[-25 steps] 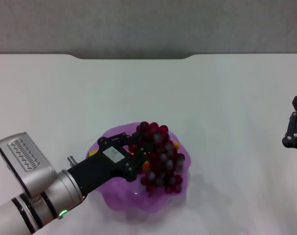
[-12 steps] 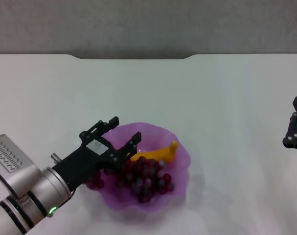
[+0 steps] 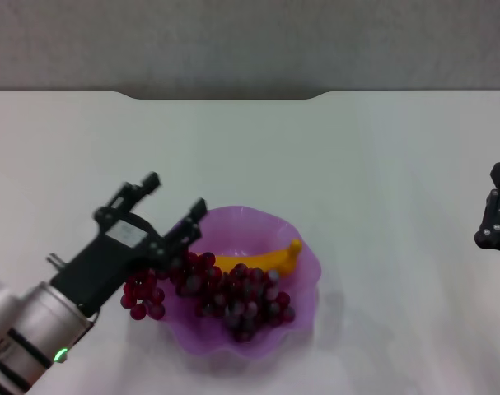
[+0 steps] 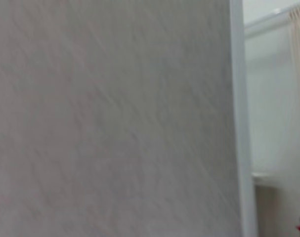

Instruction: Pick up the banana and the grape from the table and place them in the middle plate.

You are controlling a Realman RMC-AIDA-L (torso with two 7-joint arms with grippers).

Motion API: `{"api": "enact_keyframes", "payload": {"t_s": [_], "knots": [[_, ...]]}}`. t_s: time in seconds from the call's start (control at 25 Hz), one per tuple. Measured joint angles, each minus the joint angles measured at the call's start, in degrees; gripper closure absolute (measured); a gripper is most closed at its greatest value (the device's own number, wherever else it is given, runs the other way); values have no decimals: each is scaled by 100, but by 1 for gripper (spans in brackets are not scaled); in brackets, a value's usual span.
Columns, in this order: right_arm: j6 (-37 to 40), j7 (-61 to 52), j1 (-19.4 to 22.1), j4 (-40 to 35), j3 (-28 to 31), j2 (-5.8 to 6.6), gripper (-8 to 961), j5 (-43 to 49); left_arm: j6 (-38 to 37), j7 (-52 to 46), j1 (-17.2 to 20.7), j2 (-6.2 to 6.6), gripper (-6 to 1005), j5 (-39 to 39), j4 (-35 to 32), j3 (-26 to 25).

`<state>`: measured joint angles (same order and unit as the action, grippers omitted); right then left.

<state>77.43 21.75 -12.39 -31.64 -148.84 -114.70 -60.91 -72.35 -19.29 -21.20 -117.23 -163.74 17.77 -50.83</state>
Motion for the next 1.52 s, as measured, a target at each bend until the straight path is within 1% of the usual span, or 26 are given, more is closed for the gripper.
{"api": "enact_keyframes", "payload": {"t_s": [0.16, 0.32, 0.56, 1.04, 1.36, 1.52], "knots": [[-6, -16, -14, 37, -3, 0, 953, 0, -188, 388, 272, -19, 157, 185, 206, -171], [-4, -218, -54, 140, -31, 0, 953, 4, -295, 508, 431, -36, 168, 695, 293, -179], [45, -589, -201, 442, -222, 7, 953, 47, -432, 522, 514, -33, 170, 1266, 288, -187], [-4, -610, -301, 669, -232, 9, 953, 150, -578, 528, 646, -36, 175, 2108, 248, -194], [-32, -624, -306, 837, -191, 9, 953, 110, -535, 531, 632, -43, 177, 2521, 175, -162], [-244, -655, -334, 903, -150, 2, 953, 87, -429, 532, 588, -45, 179, 2559, 172, -177]]}}
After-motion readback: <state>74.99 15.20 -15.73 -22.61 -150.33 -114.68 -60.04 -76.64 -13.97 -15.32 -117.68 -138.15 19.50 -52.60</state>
